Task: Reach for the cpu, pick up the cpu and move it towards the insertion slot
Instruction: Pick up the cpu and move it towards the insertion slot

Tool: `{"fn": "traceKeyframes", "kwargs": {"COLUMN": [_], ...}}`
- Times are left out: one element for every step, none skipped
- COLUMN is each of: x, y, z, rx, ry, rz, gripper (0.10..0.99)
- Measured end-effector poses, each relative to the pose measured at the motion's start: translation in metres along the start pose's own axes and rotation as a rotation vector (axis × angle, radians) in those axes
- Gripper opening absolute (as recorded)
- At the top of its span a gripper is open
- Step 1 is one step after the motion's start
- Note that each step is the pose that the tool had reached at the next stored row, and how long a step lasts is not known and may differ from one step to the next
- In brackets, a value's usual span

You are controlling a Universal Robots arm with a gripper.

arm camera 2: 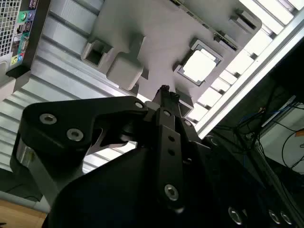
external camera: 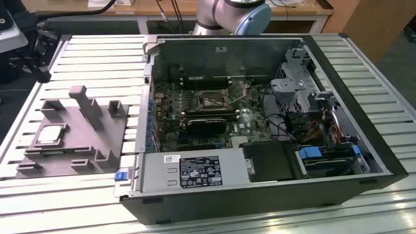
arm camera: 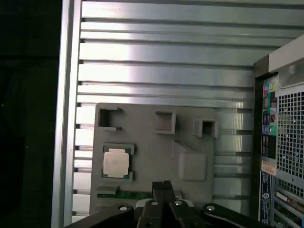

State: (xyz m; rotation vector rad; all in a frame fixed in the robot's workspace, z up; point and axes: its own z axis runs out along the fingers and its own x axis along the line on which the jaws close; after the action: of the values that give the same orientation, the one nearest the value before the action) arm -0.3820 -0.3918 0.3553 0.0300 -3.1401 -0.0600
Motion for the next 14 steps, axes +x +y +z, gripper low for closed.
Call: {"fn": "traceKeyframes", "kwargs": {"x": [0.0, 0.0, 0.0, 0.0, 0.0, 0.0, 0.0, 0.0, 0.0001, 0.0003, 0.0005, 0.0009, 0.0014, 0.0019], "y": [0.0, 0.0, 0.0, 0.0, 0.0, 0.0, 0.0, 0.0, 0.0, 0.0, 0.0, 0.0, 0.0, 0.0], "z": [0.0, 0.0, 0.0, 0.0, 0.0, 0.0, 0.0, 0.0, 0.0001, 0.0003, 0.0007, 0.0012, 0.0018, 0.0027], "rx": [0.0, 0.0, 0.0, 0.0, 0.0, 0.0, 0.0, 0.0, 0.0, 0.0, 0.0, 0.0, 0.0, 0.0], "ry": [0.0, 0.0, 0.0001, 0.0, 0.0, 0.0, 0.0, 0.0, 0.0001, 0.0002, 0.0001, -0.0001, 0.0, 0.0], "rz": [0.0, 0.0, 0.0, 0.0, 0.0, 0.0, 0.0, 0.0, 0.0, 0.0, 0.0, 0.0, 0.0, 0.0], "gripper": [0.106, 0.106, 0.106, 0.106, 0.106, 0.106, 0.106, 0.106, 0.106, 0.106, 0.106, 0.106, 0.106, 0.106]}}
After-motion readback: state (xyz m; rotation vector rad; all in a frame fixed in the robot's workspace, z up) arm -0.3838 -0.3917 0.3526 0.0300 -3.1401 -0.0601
